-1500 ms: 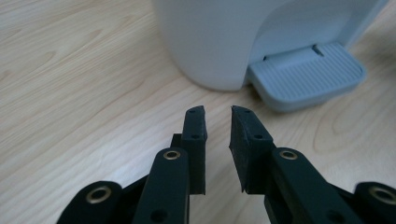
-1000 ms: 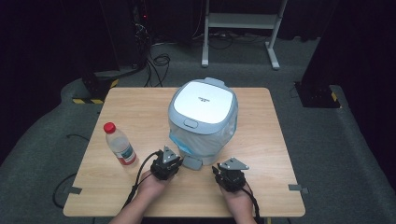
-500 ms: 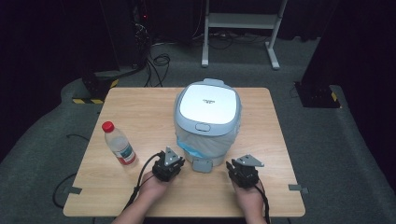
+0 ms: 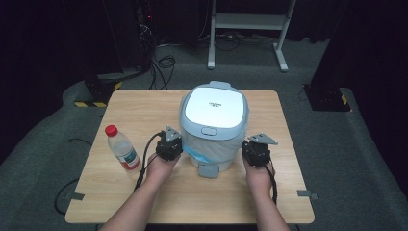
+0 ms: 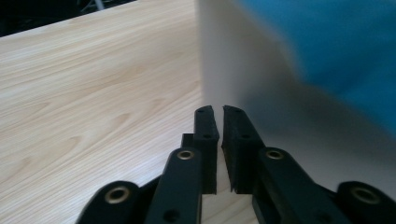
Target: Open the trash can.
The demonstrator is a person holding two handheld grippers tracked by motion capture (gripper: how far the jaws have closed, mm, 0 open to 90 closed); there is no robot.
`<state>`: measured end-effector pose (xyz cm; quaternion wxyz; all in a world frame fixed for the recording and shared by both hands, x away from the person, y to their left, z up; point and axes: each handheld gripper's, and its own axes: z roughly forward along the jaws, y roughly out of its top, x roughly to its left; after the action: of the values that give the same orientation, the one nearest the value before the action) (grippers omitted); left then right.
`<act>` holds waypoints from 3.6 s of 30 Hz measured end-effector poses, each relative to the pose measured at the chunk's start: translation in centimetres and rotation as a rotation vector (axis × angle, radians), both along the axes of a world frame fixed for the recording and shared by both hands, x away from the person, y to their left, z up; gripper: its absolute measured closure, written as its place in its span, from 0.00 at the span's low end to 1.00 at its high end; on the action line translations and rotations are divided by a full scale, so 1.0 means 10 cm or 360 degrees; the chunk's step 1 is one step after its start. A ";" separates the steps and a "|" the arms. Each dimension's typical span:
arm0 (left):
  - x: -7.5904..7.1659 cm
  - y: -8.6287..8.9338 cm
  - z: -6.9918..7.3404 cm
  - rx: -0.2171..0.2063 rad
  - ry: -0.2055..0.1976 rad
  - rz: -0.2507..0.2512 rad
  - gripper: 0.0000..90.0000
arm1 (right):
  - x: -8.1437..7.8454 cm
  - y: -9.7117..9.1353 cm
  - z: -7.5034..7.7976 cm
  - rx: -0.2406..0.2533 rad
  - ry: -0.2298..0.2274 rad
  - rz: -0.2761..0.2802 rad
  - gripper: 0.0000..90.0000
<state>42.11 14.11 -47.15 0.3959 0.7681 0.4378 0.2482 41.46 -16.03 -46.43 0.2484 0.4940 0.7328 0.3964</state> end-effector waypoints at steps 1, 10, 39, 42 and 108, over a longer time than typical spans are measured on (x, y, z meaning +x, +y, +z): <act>-0.02 -0.01 0.00 0.0002 0.0004 0.0007 0.99 | 0.00 0.02 0.00 0.0008 0.0002 0.0013 0.97; -0.24 -0.10 -0.03 0.0045 -0.0045 -0.0038 1.00 | -0.09 0.01 -0.10 -0.0073 -0.0042 -0.0005 1.00; -0.66 0.67 -0.20 -0.0117 -0.0066 0.0098 0.78 | -0.22 0.46 -0.15 -0.0055 -0.0055 0.0161 0.78; -0.79 0.70 -0.28 -0.0064 -0.0045 0.0042 0.76 | -0.35 0.39 -0.19 -0.0035 -0.0066 0.0157 0.76; -1.24 1.14 -0.56 0.0075 0.0202 -0.0142 0.26 | -0.78 1.35 -0.39 -0.0149 0.0063 0.0526 0.64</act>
<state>29.72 25.47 -52.80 0.3598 0.8101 0.4214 0.1915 33.65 -2.49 -50.35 0.1882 0.3623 0.8266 0.3875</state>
